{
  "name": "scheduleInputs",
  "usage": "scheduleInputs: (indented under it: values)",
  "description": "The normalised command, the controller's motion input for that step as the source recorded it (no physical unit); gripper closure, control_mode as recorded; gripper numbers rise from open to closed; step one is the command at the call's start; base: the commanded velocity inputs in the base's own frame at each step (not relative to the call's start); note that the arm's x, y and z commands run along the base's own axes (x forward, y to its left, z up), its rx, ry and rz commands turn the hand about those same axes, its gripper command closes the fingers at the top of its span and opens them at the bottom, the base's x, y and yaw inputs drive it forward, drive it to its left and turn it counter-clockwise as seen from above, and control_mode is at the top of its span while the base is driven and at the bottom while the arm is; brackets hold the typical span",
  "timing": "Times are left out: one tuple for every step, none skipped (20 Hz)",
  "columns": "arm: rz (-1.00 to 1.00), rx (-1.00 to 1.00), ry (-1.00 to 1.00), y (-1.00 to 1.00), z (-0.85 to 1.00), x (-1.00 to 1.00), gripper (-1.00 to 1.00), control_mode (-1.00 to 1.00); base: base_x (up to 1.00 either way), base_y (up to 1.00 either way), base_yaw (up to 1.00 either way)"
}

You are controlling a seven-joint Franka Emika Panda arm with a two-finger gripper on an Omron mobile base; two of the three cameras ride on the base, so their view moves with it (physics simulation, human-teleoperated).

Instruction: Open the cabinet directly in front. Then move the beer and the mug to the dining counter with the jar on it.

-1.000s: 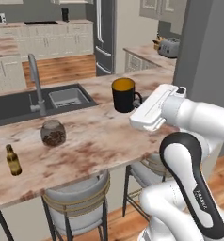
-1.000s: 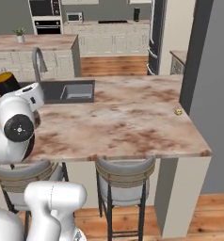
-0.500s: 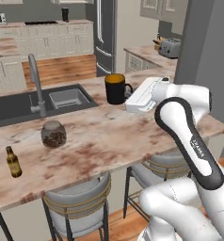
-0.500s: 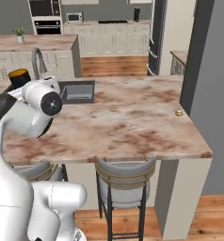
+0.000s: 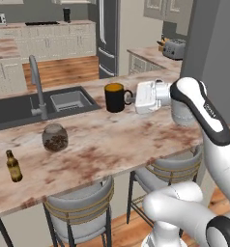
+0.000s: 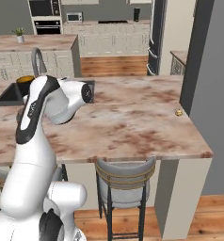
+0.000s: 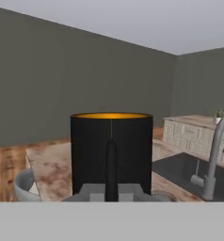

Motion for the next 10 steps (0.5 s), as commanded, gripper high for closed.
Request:
scheduleInputs:
  values:
    - [0.00, 0.00, 0.04, 0.00, -0.42, 0.00, 1.00, -1.00, 0.00, 0.00, 0.00]
    - [0.06, -0.02, 0.02, 0.00, -0.72, -0.04, 1.00, -1.00, 0.00, 0.00, 0.00]
    - [0.06, -0.03, 0.04, 0.00, -0.71, -0.08, 1.00, -1.00, 0.00, 0.00, 0.00]
    - [0.03, -0.06, 0.03, 0.00, -0.61, -0.12, 1.00, -1.00, 0.00, 0.00, 0.00]
    - [0.01, -0.12, 0.10, 0.19, -0.68, -0.01, 1.00, -1.00, 0.00, 0.00, 0.00]
    - [0.02, -0.16, 0.11, 0.29, -0.68, 0.00, 1.00, -1.00, 0.00, 0.00, 0.00]
    - [0.03, -0.19, 0.09, 0.35, -0.64, 0.00, 1.00, -1.00, 0.00, 0.00, 0.00]
    - [0.05, -0.25, 0.09, 0.49, -0.64, 0.00, 1.00, -1.00, 0.00, 0.00, 0.00]
    - [0.04, -0.24, 0.08, 0.54, -0.57, 0.00, 1.00, -1.00, 0.00, 0.00, 0.00]
    - [0.02, -0.25, 0.11, 0.59, -0.49, 0.00, 1.00, -1.00, 0.00, 0.00, 0.00]
